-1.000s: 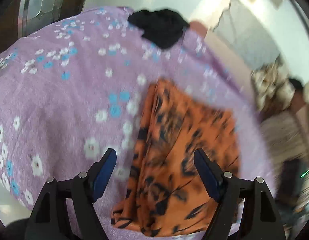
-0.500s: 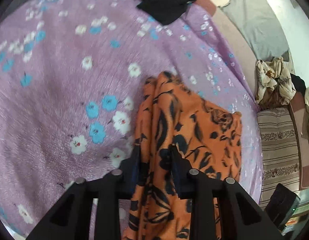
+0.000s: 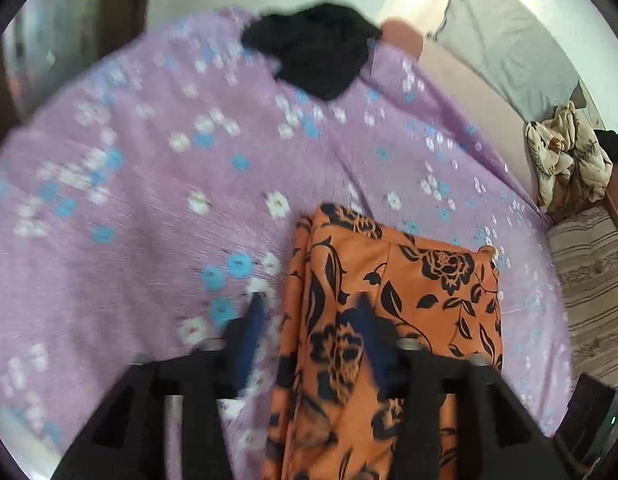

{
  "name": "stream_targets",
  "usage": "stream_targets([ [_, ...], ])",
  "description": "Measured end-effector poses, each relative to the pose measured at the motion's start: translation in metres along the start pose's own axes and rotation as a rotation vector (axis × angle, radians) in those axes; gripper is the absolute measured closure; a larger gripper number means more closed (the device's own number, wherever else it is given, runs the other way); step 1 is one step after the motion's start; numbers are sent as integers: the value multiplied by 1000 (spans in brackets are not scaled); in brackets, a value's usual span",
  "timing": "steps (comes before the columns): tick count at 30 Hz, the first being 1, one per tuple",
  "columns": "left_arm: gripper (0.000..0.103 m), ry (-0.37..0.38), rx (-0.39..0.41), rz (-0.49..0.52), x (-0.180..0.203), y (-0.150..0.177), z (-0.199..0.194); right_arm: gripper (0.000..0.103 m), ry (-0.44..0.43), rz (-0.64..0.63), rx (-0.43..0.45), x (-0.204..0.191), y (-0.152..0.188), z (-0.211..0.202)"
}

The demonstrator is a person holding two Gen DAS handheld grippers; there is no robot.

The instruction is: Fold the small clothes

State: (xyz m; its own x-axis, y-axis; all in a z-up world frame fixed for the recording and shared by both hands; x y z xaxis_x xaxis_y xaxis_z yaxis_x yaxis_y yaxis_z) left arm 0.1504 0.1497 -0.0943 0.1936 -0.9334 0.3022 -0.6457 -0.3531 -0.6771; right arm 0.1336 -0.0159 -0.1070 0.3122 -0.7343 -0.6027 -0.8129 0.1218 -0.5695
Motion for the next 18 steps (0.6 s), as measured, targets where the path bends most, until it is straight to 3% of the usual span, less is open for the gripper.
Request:
stream_targets([
  [2, 28, -28, 36, 7, 1, 2, -20, 29, 14, 0, 1, -2, 0, -1],
  [6, 28, -48, 43, 57, 3, 12, -45, 29, 37, -7, -2, -7, 0, -7],
  [13, 28, -66, 57, 105, 11, 27, -73, 29, 20, 3, 76, -16, 1, -42],
  [18, 28, -68, 46, 115, 20, 33, -77, 29, 17, 47, 112, -2, 10, -69],
])
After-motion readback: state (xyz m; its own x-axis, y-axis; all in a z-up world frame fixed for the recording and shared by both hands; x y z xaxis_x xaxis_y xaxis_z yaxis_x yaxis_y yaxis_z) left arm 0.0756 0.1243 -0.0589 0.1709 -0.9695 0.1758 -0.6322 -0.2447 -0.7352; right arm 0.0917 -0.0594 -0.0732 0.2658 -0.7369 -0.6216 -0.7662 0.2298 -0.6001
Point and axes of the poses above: each gripper's, at about its wrist camera, not at the fingertips, and z roughly the way its jaws point, x to its right, y to its underside, the point moved 4 cm from there along z, roughly the way its jaws point, and after that the axes turned 13 degrees about x, right-handed, at the moved point
